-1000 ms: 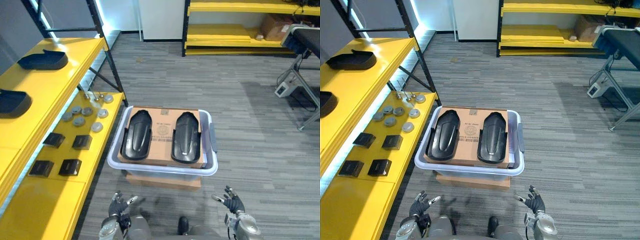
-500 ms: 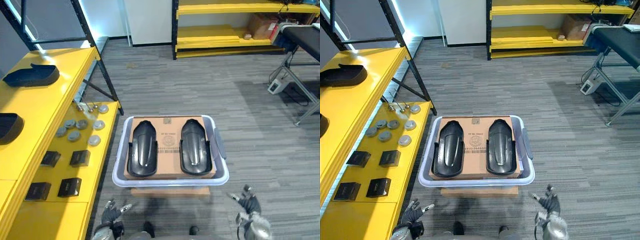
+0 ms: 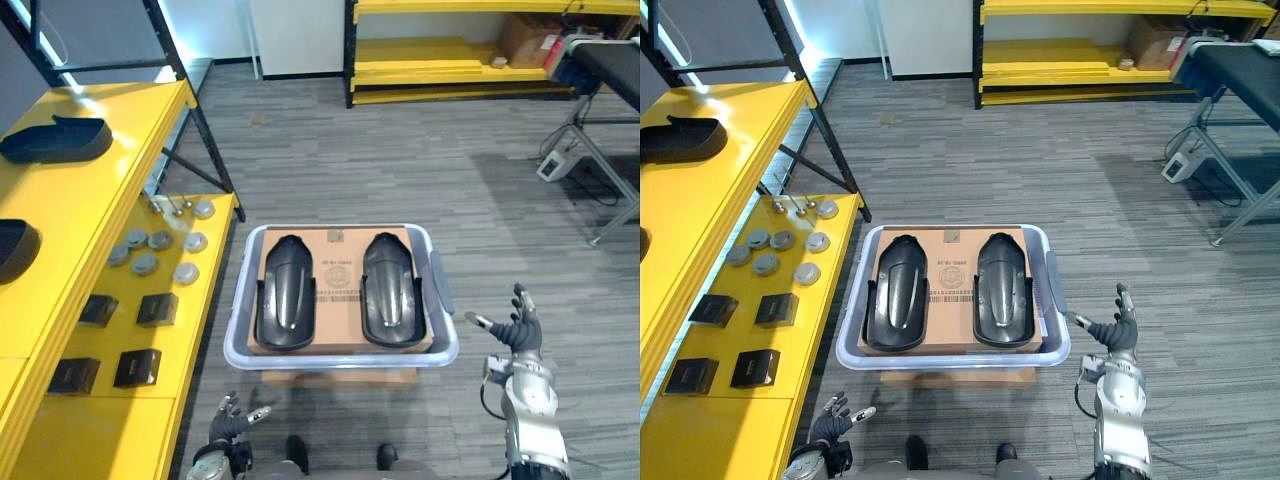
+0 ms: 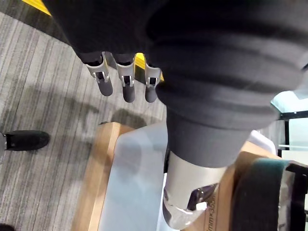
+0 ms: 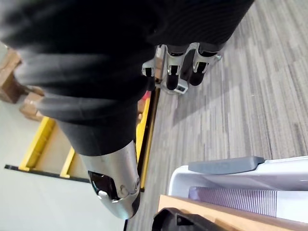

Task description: Walk over and take plastic housings, then place them on the shelf

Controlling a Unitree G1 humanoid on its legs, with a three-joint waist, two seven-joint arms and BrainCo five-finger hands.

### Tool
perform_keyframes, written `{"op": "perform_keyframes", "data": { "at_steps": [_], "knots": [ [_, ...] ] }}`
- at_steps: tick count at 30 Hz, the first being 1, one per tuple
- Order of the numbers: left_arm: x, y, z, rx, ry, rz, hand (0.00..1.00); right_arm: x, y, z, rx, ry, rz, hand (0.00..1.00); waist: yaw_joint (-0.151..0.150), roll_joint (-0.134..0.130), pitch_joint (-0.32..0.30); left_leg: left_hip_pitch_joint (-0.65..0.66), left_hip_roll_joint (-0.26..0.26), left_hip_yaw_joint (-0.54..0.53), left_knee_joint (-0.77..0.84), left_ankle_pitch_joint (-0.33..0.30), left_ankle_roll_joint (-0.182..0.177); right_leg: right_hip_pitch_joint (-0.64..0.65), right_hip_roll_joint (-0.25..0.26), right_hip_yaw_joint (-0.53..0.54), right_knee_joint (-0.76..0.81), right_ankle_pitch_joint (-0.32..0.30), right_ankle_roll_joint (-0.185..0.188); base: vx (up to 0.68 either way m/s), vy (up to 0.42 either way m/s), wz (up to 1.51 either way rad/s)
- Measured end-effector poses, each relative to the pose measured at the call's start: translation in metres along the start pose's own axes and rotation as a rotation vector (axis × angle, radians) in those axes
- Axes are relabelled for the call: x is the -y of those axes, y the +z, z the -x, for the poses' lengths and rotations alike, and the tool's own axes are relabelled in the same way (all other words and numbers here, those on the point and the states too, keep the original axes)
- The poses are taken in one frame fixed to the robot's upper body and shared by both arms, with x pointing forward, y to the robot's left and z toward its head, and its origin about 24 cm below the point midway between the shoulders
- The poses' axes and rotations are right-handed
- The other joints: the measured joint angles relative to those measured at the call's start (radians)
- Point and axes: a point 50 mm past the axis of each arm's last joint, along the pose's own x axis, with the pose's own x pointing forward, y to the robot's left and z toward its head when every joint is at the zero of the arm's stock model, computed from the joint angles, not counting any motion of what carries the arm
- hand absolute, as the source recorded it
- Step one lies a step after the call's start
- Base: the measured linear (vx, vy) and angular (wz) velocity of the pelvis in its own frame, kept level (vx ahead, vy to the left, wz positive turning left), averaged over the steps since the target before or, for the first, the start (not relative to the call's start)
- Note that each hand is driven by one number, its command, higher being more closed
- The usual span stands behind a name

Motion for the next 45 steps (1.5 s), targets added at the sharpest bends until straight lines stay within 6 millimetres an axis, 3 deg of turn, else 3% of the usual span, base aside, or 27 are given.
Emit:
{"op": "perform_keyframes", "data": {
  "at_steps": [4,10,14,18,19,32,37,41,45],
  "knots": [
    [0.005,0.004,-0.002,0.012,-0.014,-0.005,0.0,-0.012,0.014,-0.021,0.0,0.001,-0.011,0.0,0.025,0.012,0.046,-0.024,-0.003,-0.026,0.0,0.014,0.0,-0.006,-0.003,-0.027,0.0,0.005,0.002,-0.04,0.005,0.23],
    [0.019,0.018,-0.008,0.054,-0.043,-0.013,0.0,-0.039,0.036,-0.049,-0.016,0.04,-0.009,0.0,0.03,0.02,0.129,-0.09,-0.004,-0.049,0.0,0.043,0.005,-0.061,-0.003,-0.045,0.003,0.026,0.001,-0.06,0.014,0.11],
    [0.029,0.035,-0.012,0.11,-0.054,-0.009,0.0,-0.04,0.04,-0.063,-0.065,0.037,0.017,0.0,0.05,0.027,0.172,-0.116,-0.007,-0.05,-0.001,0.054,0.01,-0.086,-0.005,-0.047,0.003,0.037,0.003,-0.05,0.027,0.02],
    [0.037,0.05,-0.016,0.162,-0.059,0.017,0.0,-0.039,0.037,-0.072,-0.136,0.018,0.027,0.0,0.049,0.032,0.205,-0.134,-0.012,-0.072,-0.002,0.063,0.012,-0.093,-0.009,-0.071,0.001,0.039,0.003,-0.02,0.025,0.14],
    [0.038,0.051,-0.016,0.165,-0.059,0.02,0.0,-0.038,0.035,-0.072,-0.143,0.012,0.023,1.0,0.049,0.032,0.206,-0.136,-0.013,-0.075,-0.002,0.064,0.012,-0.093,-0.009,-0.073,0.0,0.039,0.003,0.02,0.016,0.14],
    [0.047,0.06,-0.017,0.185,-0.068,0.023,0.0,-0.025,0.038,-0.078,-0.155,-0.067,-0.022,1.0,0.021,0.03,0.231,-0.129,-0.016,-0.068,-0.008,0.063,0.011,-0.087,-0.015,-0.071,-0.003,0.038,0.004,0.01,0.003,0.0],
    [0.05,0.065,-0.017,0.205,-0.078,0.023,0.0,-0.021,0.023,-0.056,-0.113,-0.077,-0.028,1.0,0.013,0.028,0.23,-0.104,-0.016,-0.064,-0.008,0.061,0.009,-0.06,-0.016,-0.07,-0.006,0.037,0.005,0.0,0.003,0.0],
    [0.052,0.082,-0.01,0.291,-0.095,0.044,0.0,-0.017,0.017,-0.032,-0.057,-0.095,-0.041,1.0,-0.003,0.024,0.221,-0.084,-0.016,-0.075,-0.008,0.061,0.01,-0.034,-0.022,-0.077,-0.007,0.034,0.01,-0.02,0.018,0.08],
    [0.048,0.1,0.004,0.4,-0.109,0.073,0.0,-0.011,0.008,-0.008,-0.042,-0.131,-0.05,1.0,-0.008,-0.007,0.16,-0.085,-0.017,-0.077,-0.008,0.059,0.012,-0.032,-0.024,-0.079,-0.014,0.037,0.013,0.0,0.0,0.0]
  ]
}}
